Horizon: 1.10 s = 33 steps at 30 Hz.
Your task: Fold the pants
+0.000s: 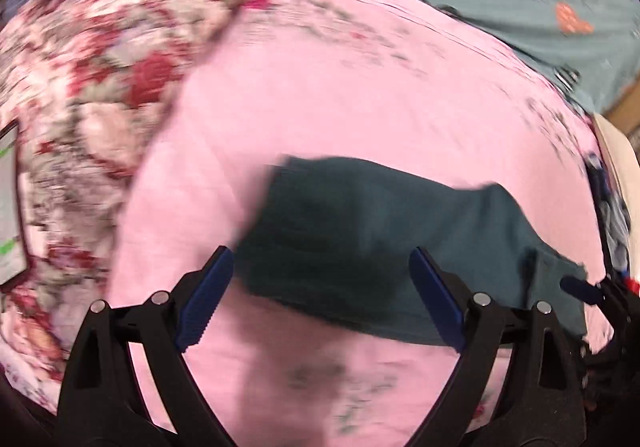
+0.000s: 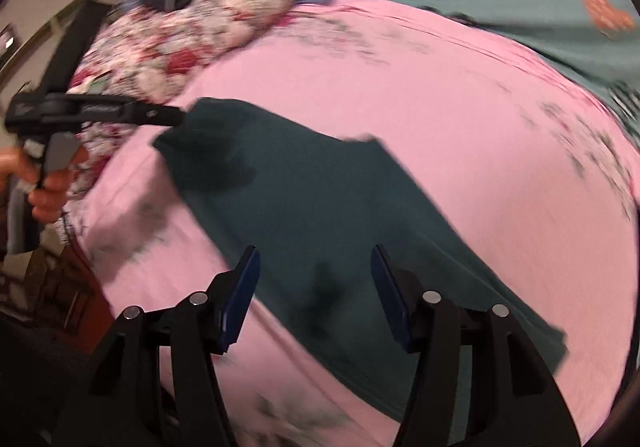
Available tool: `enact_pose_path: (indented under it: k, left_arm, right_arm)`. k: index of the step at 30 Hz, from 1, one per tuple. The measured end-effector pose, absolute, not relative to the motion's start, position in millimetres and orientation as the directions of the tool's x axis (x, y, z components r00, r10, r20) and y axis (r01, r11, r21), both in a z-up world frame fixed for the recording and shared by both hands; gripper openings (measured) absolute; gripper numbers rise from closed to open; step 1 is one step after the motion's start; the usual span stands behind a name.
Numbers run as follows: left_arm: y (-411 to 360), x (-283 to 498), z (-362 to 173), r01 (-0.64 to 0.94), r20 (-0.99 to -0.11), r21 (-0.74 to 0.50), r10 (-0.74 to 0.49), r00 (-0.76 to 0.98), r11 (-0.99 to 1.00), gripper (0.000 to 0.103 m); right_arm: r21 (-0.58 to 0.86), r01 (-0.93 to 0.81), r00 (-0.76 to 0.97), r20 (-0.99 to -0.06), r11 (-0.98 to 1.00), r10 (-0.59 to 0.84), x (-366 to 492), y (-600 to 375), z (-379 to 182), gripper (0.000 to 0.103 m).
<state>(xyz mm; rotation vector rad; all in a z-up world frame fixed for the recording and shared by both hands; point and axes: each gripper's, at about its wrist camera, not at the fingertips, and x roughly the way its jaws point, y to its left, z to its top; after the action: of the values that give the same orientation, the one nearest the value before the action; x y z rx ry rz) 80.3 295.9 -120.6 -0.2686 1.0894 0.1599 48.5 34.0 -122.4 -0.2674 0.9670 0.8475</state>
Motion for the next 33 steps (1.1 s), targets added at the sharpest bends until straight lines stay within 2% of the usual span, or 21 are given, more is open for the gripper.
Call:
enact_pose_path:
  k: [4,8,17,21,23,25,26,30,33]
  left_arm:
    - [350,64,-116,-0.359,-0.883,-0.169,0.021,0.469,0.918,0.092]
    - [371,53,-118,-0.354,-0.878,-0.201,-0.008,0.479,0.913,0.093]
    - [407,46,-125,-0.339,-0.854,-0.301,-0.093,0.512,0.892,0.093]
    - [412,49,-127,-0.323,-0.849,-0.320,-0.119,0.515,0.891,0.093]
    - [413,52,-124,-0.309,-0.845,-0.328,-0.131,0.519,0.893,0.093]
    - [413,58,-121,-0.290,-0.841,-0.330,-0.140,0.523,0.898,0.093]
    - [414,61,-120,-0.284,-0.839,-0.331,-0.143,0.524,0.900,0.093]
    - [413,83,-124,-0.260,-0.840,-0.362,-0.191,0.509,0.895,0.093]
    - [410,101,-132,-0.244,-0.819,-0.451,-0.290,0.495,0.858,0.093]
  right_arm:
    - [0.098,-0.821,0.275,-0.795,0.562,0.541,33,122,-119,0.058]
    - [0.099,-0.840,0.241,-0.812,0.533,0.532,34,184,-132,0.058]
    - [0.011,-0.895,0.218,-0.861,0.445,0.459,27,256,-168,0.058]
    - [-0.074,-0.888,0.276,-0.875,0.453,0.398,30,266,-182,0.058]
    - [-0.052,-0.879,0.256,-0.890,0.474,0.378,38,265,-191,0.044]
    - [0.000,-0.858,0.231,-0.893,0.514,0.387,48,259,-192,0.014]
    - [0.009,-0.846,0.235,-0.892,0.533,0.387,53,255,-189,0.009]
    - [0.038,-0.816,0.266,-0.861,0.577,0.434,58,239,-171,0.007]
    - [0.057,-0.795,0.288,-0.841,0.604,0.458,58,228,-158,0.007]
